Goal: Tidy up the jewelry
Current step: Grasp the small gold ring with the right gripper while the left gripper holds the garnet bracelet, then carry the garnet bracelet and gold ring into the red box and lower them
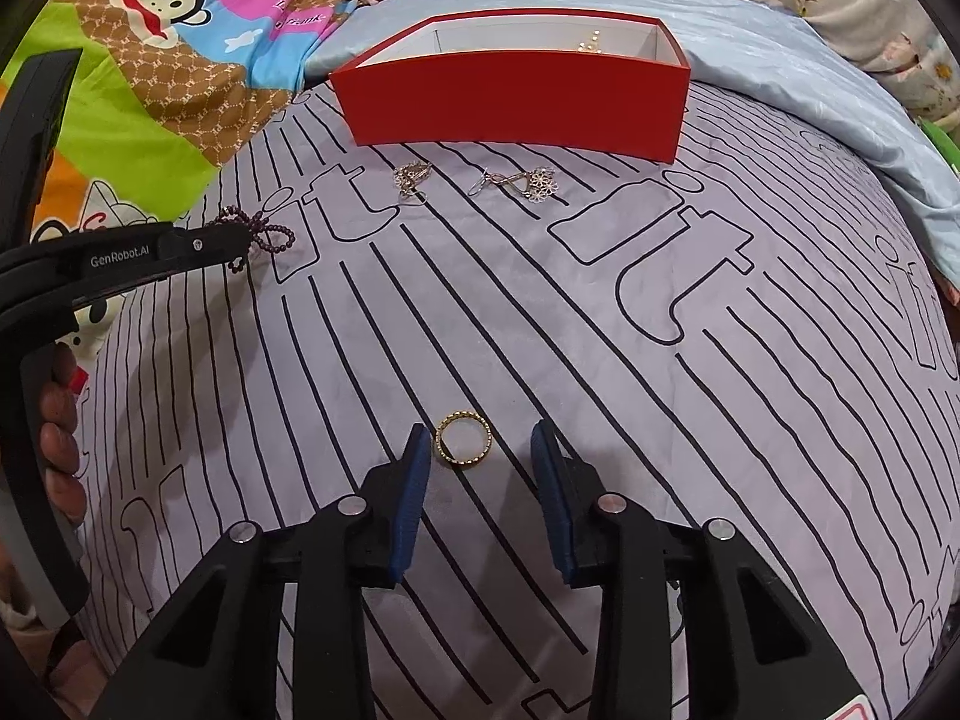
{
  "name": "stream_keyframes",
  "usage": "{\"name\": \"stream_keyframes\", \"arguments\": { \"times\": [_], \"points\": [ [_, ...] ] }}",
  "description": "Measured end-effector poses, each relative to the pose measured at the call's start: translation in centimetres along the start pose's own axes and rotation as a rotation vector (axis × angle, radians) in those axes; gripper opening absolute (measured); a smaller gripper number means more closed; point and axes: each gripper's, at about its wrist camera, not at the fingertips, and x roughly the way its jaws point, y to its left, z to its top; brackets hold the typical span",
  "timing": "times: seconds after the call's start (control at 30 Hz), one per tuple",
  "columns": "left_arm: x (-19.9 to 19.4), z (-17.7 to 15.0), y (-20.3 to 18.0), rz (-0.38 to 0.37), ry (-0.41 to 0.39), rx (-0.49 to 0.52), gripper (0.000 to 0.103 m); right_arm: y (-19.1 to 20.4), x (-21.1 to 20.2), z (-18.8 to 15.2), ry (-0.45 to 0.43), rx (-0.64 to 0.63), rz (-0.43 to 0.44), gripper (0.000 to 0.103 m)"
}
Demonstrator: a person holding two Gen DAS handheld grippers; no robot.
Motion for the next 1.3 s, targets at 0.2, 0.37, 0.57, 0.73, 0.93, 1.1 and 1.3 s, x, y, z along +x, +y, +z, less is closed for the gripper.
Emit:
{"name": "stream_keyframes", "arguments": {
  "times": [0.2,0.37,0.57,0.73,0.93,1.1,1.3],
  "points": [
    [-0.2,-0.3,-0.1,-0.001,-0.002,0.005,0.004,0.6,0.2,0.1,-0.006,-0.034,-0.034,0.022],
    [-0.3,-0.6,-0.1,-0.001,0.004,0.008,0.004,0.4,0.2,0.0,-0.007,-0.029,-0.028,0.018],
    [-0.5,-0.7,-0.4,-0.009,0.004,0.01,0.004,0.3,-0.1,0.0,-0.005,-0.015,-0.017,0.018],
    [-1.2,-0.7,-0.9,-0.02,0.0,0.02,0.004,0.0,-1.4,0.3,-0.027,-0.004,-0.011,0.018],
    [-2.7,-0.1,-1.8,-0.034,-0.015,0.035,0.004,-0.5,-3.5,1.8,-0.077,0.009,-0.009,0.018],
    [-4.3,1.1,-2.5,-0.044,-0.053,0.043,0.004,-1.2,-5.4,3.4,-0.131,0.019,-0.014,0.018],
    [-5.4,3.2,-3.5,-0.052,-0.095,0.056,0.004,-1.9,-7.2,5.8,-0.196,0.022,-0.025,0.018]
  ]
}}
